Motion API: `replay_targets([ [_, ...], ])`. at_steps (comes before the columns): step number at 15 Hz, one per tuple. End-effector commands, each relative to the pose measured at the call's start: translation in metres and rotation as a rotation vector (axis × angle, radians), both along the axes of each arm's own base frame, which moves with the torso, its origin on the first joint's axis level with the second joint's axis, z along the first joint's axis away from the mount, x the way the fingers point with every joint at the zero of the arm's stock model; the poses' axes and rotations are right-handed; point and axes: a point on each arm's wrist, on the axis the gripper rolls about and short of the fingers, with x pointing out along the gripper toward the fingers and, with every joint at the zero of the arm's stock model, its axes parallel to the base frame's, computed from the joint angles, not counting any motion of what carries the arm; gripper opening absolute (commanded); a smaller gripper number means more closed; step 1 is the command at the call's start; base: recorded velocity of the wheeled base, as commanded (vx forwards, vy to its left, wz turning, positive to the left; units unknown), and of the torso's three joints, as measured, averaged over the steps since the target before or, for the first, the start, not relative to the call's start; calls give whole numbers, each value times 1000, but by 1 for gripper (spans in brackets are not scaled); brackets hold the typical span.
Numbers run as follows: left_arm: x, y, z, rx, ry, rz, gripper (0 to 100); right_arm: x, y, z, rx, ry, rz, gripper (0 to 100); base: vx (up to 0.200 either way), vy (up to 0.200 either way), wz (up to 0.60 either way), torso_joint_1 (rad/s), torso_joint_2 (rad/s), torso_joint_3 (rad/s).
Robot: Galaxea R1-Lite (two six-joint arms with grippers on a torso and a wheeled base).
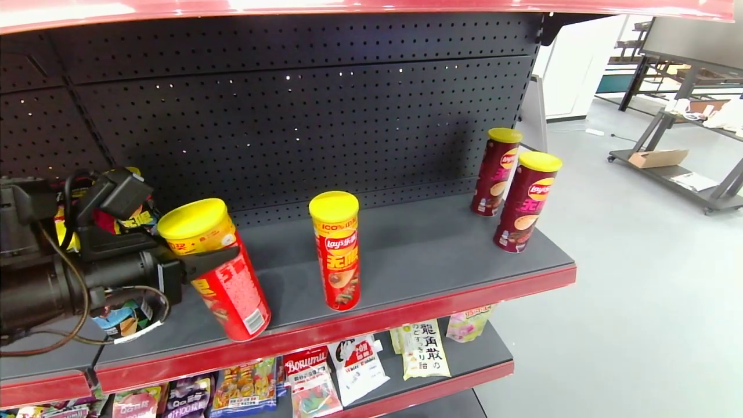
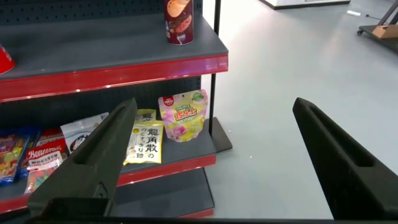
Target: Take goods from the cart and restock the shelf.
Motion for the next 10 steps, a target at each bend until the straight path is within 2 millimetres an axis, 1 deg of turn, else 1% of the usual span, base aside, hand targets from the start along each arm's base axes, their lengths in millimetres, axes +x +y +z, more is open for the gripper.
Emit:
replay_targets([
  [1,25,-4,-11,28,-12,-22,0,0,0,0,-1,0,1,100,0,0,0,0,0,0],
  [2,33,-12,-11,23,-31,-45,0,0,0,0,-1,2,1,100,0,0,0,0,0,0],
  [4,44,-20,-8,20,-59,-67,0,0,0,0,-1,2,1,100,0,0,0,0,0,0],
  [5,49,-21,-7,18,-63,-68,0,0,0,0,-1,2,1,100,0,0,0,0,0,0],
  [10,82,-24,-18,27,-45,-63,0,0,0,0,-1,0,1,100,0,0,0,0,0,0],
])
